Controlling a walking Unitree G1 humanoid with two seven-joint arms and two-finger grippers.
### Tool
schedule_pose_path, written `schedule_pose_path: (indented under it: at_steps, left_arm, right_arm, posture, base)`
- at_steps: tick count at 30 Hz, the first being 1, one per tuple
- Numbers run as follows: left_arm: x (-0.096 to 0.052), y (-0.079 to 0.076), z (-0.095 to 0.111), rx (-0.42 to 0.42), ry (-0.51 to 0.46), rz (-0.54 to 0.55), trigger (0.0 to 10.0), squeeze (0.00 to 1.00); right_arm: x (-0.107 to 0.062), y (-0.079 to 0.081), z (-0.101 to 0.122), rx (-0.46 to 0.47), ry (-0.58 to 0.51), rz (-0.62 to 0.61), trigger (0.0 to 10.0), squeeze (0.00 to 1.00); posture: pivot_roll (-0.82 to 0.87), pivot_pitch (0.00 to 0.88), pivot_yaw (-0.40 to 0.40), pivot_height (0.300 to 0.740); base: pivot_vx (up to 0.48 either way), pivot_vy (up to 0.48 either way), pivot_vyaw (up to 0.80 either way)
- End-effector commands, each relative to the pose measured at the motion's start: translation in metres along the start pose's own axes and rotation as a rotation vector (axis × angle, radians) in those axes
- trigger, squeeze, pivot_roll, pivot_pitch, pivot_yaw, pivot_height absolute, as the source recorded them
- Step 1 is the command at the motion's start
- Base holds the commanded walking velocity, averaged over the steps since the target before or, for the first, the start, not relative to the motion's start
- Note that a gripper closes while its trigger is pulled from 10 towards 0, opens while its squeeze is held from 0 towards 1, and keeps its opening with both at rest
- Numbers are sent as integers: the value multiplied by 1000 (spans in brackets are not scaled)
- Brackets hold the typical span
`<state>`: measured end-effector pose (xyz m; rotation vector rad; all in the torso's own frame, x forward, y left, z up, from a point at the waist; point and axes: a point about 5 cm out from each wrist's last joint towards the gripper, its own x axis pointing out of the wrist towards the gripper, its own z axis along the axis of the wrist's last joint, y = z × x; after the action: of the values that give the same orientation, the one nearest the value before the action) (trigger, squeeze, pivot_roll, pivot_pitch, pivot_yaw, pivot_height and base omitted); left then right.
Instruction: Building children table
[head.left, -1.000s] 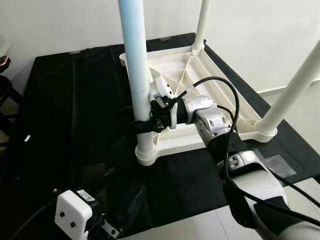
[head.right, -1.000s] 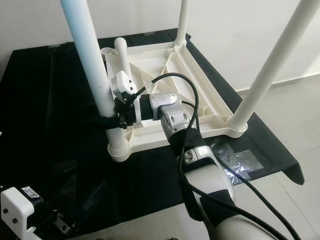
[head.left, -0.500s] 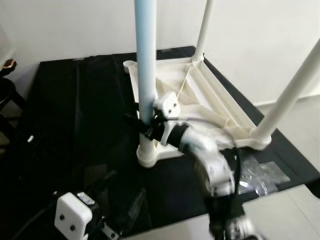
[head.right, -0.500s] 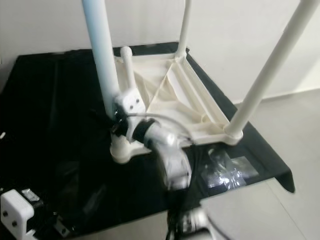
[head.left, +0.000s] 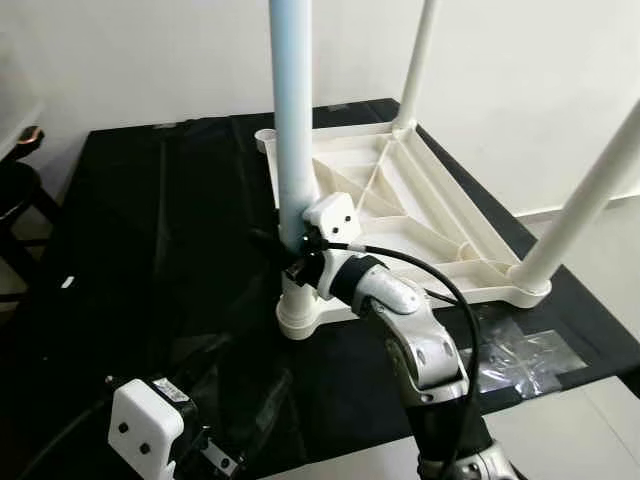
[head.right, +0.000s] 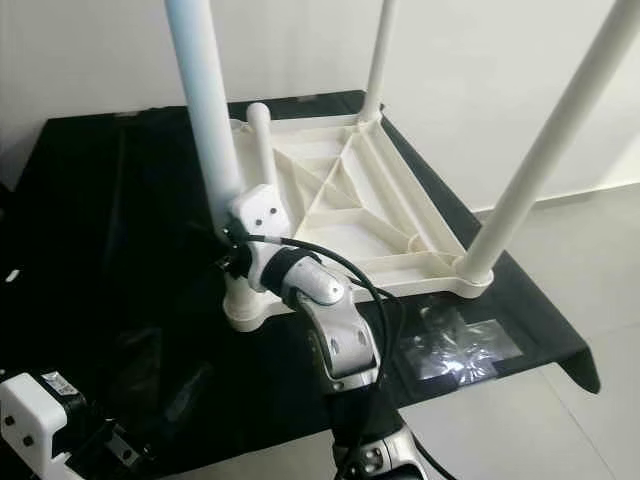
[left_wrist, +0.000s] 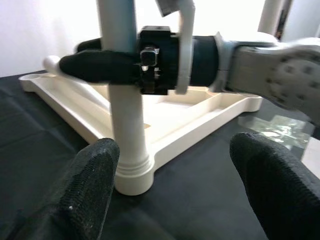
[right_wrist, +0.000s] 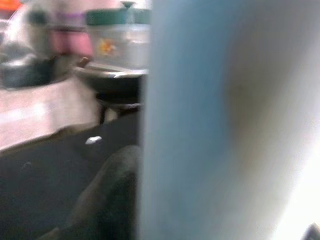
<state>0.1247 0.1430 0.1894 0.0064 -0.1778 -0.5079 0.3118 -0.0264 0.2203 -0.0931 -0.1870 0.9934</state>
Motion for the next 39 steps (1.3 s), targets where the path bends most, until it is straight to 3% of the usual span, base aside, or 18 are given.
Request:
schedule_pose_path:
  at_steps: [1, 5, 7, 10, 11, 12, 13, 14, 19, 25, 29, 39]
  left_arm:
    - [-1, -1, -2, 5, 22, -11, 10000, 0]
    - [-1, -1, -1, 7, 22, -7, 10000, 0]
    - [-1, -1, -1, 7, 22, -7, 10000, 0]
    - [-2, -1, -1, 8, 25, -3, 10000, 0]
    - [-2, -1, -1, 8, 25, -3, 10000, 0]
    - [-3, -1, 0, 9, 26, -1, 10000, 0]
    - [-3, -1, 0, 9, 26, -1, 10000, 0]
    - [-4, -1, 0, 11, 29, -1, 10000, 0]
    - [-2, 5, 5, 43, 15, -8, 10000, 0]
    - [12, 18, 19, 82, -58, -53, 10000, 0]
    - [13, 20, 23, 84, -72, -70, 10000, 0]
    - [19, 21, 31, 78, -53, -222, 10000, 0]
  right_arm:
    - [3, 0, 3, 7, -17, 105, 10000, 1000]
    - [1, -11, 7, -26, -1, 260, 10000, 1000]
    - [1, -11, 7, -26, -1, 260, 10000, 1000]
    - [-1, -20, 10, -111, 28, 417, 10000, 1000]
    - [-1, -20, 10, -111, 28, 417, 10000, 1000]
    - [0, -25, 12, -143, 50, 484, 10000, 475]
    - [0, -25, 12, -143, 50, 484, 10000, 475]
    - [3, -32, 13, -170, 71, 521, 10000, 0]
    - [16, -46, 22, -167, 85, 554, 10000, 0]
    - [16, -46, 14, -126, 106, 636, 10000, 0]
    - [16, -47, 11, -120, 113, 644, 10000, 0]
    - [20, -48, -13, -96, 136, 500, 10000, 0]
  posture:
    - [142, 127, -33, 740]
    - [156, 130, -34, 740]
    - [156, 130, -34, 740]
    - [166, 132, -32, 740]
    - [166, 132, -32, 740]
    - [178, 134, -28, 740]
    - [178, 134, -28, 740]
    - [185, 139, -31, 740]
    - [203, 146, -45, 740]
    - [206, 142, -44, 740]
    - [206, 142, -44, 740]
    - [204, 138, -27, 740]
  base:
    - [0, 0, 0]
    - [0, 0, 0]
    - [0, 0, 0]
    - [0, 0, 0]
    - [0, 0, 0]
    - [0, 0, 0]
    - [0, 0, 0]
    - [0, 0, 0]
    - [0, 0, 0]
    - [0, 0, 0]
    - [0, 0, 0]
    - [0, 0, 0]
